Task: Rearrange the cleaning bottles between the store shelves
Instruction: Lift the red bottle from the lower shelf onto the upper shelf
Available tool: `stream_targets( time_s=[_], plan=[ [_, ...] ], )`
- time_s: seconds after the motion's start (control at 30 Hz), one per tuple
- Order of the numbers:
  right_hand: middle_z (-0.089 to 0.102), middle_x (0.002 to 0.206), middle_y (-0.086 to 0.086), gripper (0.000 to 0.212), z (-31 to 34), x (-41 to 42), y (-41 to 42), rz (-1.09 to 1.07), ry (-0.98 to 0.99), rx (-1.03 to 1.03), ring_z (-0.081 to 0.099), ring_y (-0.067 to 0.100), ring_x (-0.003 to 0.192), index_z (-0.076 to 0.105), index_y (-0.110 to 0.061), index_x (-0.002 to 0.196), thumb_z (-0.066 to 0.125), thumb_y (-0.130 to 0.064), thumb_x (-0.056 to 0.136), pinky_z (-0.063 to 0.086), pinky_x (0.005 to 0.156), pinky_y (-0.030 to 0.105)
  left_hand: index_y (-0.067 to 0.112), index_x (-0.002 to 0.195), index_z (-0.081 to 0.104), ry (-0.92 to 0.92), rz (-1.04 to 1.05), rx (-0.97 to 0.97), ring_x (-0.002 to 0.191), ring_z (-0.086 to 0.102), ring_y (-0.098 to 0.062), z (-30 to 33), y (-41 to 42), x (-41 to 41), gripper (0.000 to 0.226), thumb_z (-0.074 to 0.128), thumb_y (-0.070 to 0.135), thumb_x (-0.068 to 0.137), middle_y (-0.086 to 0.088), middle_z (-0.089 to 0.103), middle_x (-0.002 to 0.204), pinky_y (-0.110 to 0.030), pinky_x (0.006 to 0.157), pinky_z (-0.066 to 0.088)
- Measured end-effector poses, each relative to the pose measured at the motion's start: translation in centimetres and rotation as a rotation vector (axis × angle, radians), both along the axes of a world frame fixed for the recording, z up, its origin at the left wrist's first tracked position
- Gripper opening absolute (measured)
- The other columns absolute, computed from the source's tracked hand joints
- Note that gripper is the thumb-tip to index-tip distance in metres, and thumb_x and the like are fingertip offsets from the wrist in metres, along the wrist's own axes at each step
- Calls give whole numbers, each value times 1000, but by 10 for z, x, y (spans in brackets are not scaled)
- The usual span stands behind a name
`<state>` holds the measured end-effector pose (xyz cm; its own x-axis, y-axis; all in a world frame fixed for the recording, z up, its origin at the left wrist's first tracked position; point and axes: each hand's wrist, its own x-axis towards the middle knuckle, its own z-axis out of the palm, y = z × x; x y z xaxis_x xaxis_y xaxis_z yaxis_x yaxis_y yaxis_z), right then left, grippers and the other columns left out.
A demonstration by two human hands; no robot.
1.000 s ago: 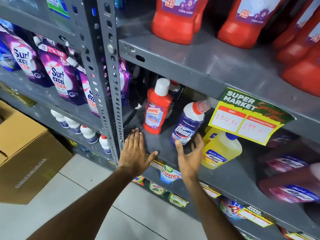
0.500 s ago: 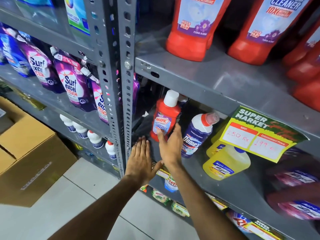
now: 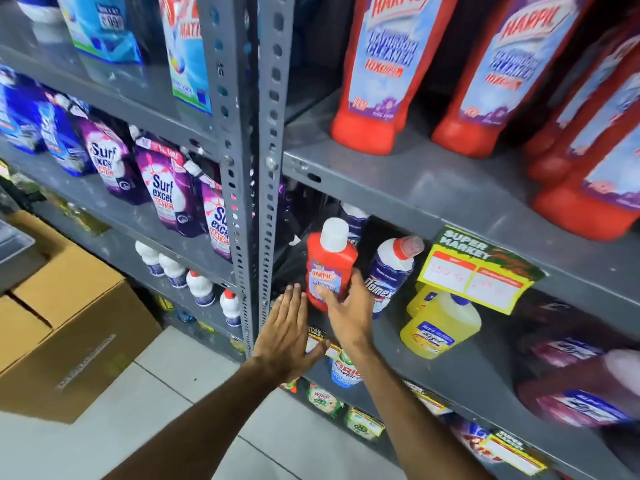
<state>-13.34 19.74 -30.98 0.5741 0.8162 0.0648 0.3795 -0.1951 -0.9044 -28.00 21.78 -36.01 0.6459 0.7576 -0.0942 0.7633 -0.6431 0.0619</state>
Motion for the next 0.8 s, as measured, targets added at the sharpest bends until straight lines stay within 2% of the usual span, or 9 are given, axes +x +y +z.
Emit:
stream_targets(
  time_s=[0.1, 0.17, 0.27, 0.37, 0.43, 0.53, 0.67, 0.77, 0.8],
  plan=[
    [79, 115, -2, 49, 25, -10, -35, 4, 40, -8, 77, 12, 103, 64, -22, 126, 87, -25, 83, 64, 92, 31, -4, 160, -8, -103, -52, 28, 159, -17, -37, 32, -23, -20, 105, 12, 78, 98, -25, -19, 168, -48, 132, -6],
    [81, 109, -9, 50, 43, -14, -61, -12, 28, -16, 78, 9, 98, 64, -30, 126, 84, -36, 80, 65, 91, 38, -6, 161, 1, -175, -68, 57, 161, -8, -37, 54, -37, -34, 104, 21, 76, 100, -25, -11, 170, -49, 131, 2],
    [78, 97, -30, 45, 78, -18, -96, -19, -4, 29, 76, -6, 89, 62, -55, 115, 77, -52, 73, 64, 84, 31, -8, 160, 12, -228, -77, 137, 161, 5, -39, 93, -49, -47, 102, 35, 73, 101, -27, 2, 171, -51, 129, 12],
    [77, 101, -34, 47, 115, -20, -118, 5, -2, 103, 76, -8, 90, 62, -58, 116, 79, -49, 74, 63, 83, 27, -11, 157, 22, -287, -110, 247, 160, 16, -41, 139, -48, -50, 100, 41, 69, 101, -30, 14, 169, -51, 127, 20],
    [77, 102, -36, 50, 141, -18, -128, 25, -27, 153, 75, -10, 91, 61, -63, 116, 80, -47, 73, 60, 82, 17, -11, 158, 21, -337, -113, 298, 160, 14, -40, 172, -42, -48, 99, 42, 67, 100, -30, 13, 170, -53, 128, 23],
    [75, 101, -39, 50, 181, -15, -134, 32, -69, 229, 74, -11, 91, 60, -69, 111, 78, -48, 69, 54, 77, 8, -10, 159, 17, -392, -117, 375, 161, 8, -39, 219, -28, -43, 99, 37, 67, 100, -29, 8, 171, -52, 129, 16],
    [76, 99, -36, 45, 224, -6, -133, 35, -127, 291, 75, -7, 88, 62, -63, 108, 77, -50, 67, 60, 78, 22, -10, 160, 12, -383, -76, 441, 162, 1, -38, 266, -12, -33, 101, 28, 71, 100, -28, 3, 171, -51, 131, 13],
    [76, 96, -38, 44, 256, 3, -129, 23, -183, 348, 74, -11, 85, 62, -61, 107, 81, -52, 68, 59, 75, 17, -9, 160, 8, -387, -52, 453, 162, -2, -36, 287, -3, -24, 102, 24, 72, 100, -28, -1, 171, -48, 132, 7],
    [77, 96, -36, 44, 267, 6, -127, 20, -194, 364, 75, -9, 86, 63, -58, 108, 82, -52, 69, 61, 77, 21, -9, 161, 7, -388, -44, 447, 162, -3, -35, 292, -1, -20, 103, 21, 73, 100, -28, -2, 171, -47, 133, 5]
  ],
)
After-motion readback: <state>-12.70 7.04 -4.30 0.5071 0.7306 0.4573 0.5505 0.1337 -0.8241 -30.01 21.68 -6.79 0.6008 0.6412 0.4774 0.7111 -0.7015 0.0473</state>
